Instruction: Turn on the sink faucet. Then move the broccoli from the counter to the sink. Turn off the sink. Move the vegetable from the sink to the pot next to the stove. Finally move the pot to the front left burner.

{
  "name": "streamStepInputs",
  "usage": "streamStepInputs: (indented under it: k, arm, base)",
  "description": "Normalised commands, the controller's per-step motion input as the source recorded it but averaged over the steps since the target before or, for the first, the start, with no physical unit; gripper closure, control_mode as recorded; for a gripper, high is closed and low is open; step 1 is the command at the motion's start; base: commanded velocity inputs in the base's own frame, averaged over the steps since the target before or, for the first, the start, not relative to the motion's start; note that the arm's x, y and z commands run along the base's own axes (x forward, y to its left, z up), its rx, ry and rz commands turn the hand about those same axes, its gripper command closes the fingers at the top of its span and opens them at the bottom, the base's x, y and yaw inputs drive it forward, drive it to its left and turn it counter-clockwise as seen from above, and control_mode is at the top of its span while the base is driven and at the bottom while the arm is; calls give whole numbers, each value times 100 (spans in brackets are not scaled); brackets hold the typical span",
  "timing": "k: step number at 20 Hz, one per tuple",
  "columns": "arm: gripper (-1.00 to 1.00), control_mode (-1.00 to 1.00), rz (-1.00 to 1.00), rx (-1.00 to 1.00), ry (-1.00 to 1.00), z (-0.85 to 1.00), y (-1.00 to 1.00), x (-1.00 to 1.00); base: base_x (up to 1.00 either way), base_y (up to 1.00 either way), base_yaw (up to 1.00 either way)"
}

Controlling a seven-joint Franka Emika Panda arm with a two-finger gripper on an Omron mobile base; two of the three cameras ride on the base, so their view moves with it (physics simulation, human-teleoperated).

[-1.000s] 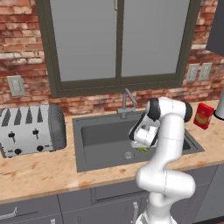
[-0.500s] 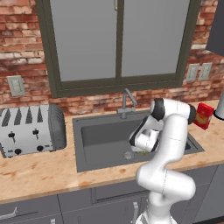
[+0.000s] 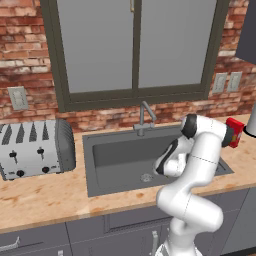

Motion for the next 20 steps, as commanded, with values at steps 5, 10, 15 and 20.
streamStepInputs:
  k: [5, 10, 15, 20]
  arm:
    - [100, -100, 0, 0, -5, -3, 0, -5]
    - [100, -100, 0, 0, -7, 25, 0, -9]
    - [100, -100, -1, -6, -5, 63, 0, -7]
    - [100, -100, -1, -5, -3, 57, 0, -7]
  base:
    - [0, 0, 0]
    - [0, 0, 0]
    - [0, 0, 0]
    - [0, 0, 0]
